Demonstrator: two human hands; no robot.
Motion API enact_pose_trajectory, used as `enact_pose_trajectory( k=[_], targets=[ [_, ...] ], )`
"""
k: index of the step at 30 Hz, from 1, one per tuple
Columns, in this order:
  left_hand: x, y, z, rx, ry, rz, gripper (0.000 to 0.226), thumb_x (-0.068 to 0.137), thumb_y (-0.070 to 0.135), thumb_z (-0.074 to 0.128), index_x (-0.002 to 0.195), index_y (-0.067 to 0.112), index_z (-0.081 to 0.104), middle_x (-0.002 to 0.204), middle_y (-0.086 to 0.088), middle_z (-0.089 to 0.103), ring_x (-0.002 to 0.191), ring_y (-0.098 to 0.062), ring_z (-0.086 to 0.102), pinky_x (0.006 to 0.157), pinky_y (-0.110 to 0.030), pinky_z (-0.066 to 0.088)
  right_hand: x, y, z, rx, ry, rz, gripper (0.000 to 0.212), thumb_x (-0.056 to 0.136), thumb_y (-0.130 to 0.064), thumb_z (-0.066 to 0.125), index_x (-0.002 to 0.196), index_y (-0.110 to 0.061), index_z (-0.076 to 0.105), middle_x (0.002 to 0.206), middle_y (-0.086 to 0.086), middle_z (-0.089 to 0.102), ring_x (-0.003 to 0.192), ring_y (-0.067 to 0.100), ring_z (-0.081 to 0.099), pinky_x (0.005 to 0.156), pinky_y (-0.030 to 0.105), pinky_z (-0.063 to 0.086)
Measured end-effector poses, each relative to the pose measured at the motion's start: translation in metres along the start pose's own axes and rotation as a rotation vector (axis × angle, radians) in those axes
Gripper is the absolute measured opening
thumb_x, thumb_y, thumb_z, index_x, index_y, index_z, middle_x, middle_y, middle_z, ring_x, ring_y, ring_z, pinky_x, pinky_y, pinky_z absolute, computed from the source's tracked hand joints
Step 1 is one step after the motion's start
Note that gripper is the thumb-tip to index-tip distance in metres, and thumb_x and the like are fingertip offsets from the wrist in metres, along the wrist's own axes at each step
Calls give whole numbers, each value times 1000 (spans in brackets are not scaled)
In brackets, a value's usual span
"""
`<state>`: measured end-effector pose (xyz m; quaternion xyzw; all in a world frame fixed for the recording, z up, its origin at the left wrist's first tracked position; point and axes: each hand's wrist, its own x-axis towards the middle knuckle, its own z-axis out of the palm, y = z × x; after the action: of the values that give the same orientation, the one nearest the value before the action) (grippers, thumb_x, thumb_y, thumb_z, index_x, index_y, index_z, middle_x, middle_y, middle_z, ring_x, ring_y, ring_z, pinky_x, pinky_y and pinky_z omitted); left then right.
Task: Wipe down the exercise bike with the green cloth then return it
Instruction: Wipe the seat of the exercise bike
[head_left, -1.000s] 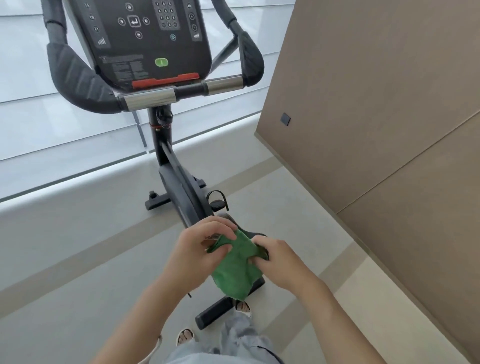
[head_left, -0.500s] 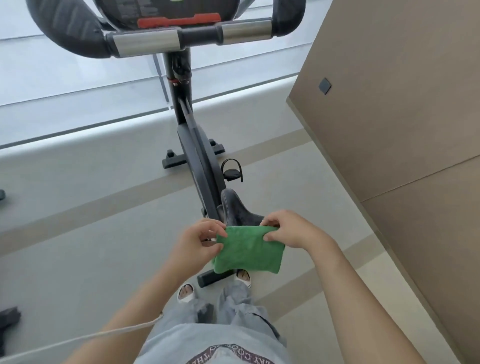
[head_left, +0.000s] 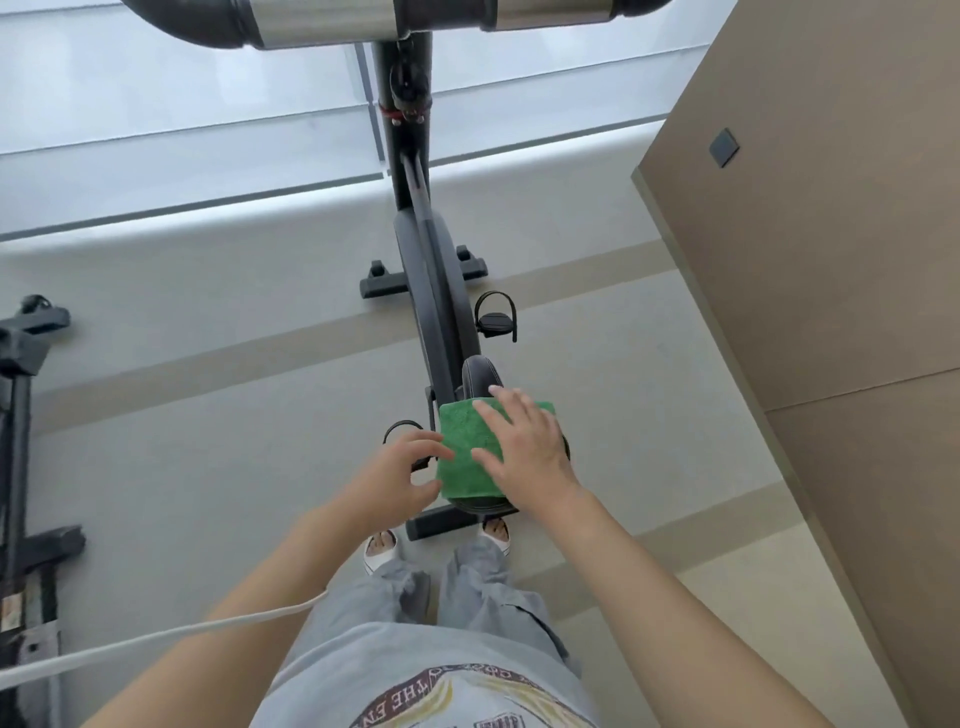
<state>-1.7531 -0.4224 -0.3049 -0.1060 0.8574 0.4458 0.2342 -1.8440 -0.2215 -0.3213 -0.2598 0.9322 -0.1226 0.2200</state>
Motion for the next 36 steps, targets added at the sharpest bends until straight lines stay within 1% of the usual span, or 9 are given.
enact_pose_trajectory(
  k=[4, 8, 12, 16, 21, 24, 30, 33, 36],
  targets=[
    [-8, -7, 8, 19, 24, -9, 31, 92, 13, 71, 121, 25, 74, 144, 9, 58, 132, -11, 56, 114, -24, 38, -26, -13, 48, 32, -5, 33, 65, 104, -51, 56, 163, -33, 37, 177, -4, 15, 164, 31, 6, 129, 61, 7],
    [-13, -13, 14, 30, 30, 19, 30, 93, 15, 70, 122, 24, 74, 140, 10, 59, 126, -9, 56, 106, -14, 33, -36, -2, 64, 109, 162, 8, 53, 104, -47, 61, 154, -31, 54, 171, -5, 33, 162, 28, 21, 128, 56, 15],
    [-13, -17, 13, 8, 47, 45, 28, 94, 15, 68, 119, 25, 74, 136, 11, 59, 125, -7, 56, 108, -15, 35, -8, 7, 53, 240, 229, -28, 35, 99, -27, 73, 134, -24, 74, 160, -2, 52, 155, 32, 38, 125, 61, 26],
    [-19, -26, 10, -11, 83, 30, 26, 94, 13, 68, 115, 27, 74, 132, 15, 59, 116, -1, 54, 97, 2, 28, 41, 1, 31, 251, 246, -51, 23, 92, -7, 77, 113, -12, 83, 149, 7, 62, 141, 42, 50, 112, 58, 42],
    [-30, -29, 9, -10, 80, 11, 26, 94, 16, 67, 108, 38, 70, 131, 19, 57, 116, 0, 54, 106, -22, 41, 77, -16, 14, 245, 206, -2, 23, 98, -12, 71, 118, -11, 81, 154, 8, 56, 143, 32, 44, 116, 51, 37],
    [-35, -27, 11, -14, 76, 29, 26, 94, 16, 67, 106, 39, 70, 131, 19, 58, 119, 0, 56, 105, -18, 38, 70, -19, 17, 214, 214, 37, 29, 100, -21, 69, 128, -17, 76, 160, 7, 46, 148, 29, 37, 119, 49, 36],
    [-35, -23, 13, 7, 60, 52, 23, 95, 16, 65, 111, 30, 73, 128, 18, 60, 120, -1, 57, 102, -9, 34, 25, -5, 20, 37, 203, 43, 41, 100, -41, 65, 139, -29, 68, 156, 4, 44, 143, 28, 39, 103, 52, 46],
    [-32, -21, 13, -2, 61, 58, 23, 96, 16, 65, 111, 32, 73, 127, 20, 60, 117, 1, 57, 96, -1, 31, -11, 10, 27, 17, 245, 70, 37, 98, -34, 71, 134, -24, 72, 144, 10, 53, 129, 32, 50, 95, 53, 51],
    [-30, -22, 12, -39, 61, 74, 23, 95, 15, 65, 109, 31, 73, 124, 20, 61, 116, -1, 58, 103, -16, 40, -47, 27, 40, 68, 301, 83, 32, 92, -21, 80, 124, -17, 77, 132, 11, 58, 115, 30, 50, 92, 46, 58]
  ],
)
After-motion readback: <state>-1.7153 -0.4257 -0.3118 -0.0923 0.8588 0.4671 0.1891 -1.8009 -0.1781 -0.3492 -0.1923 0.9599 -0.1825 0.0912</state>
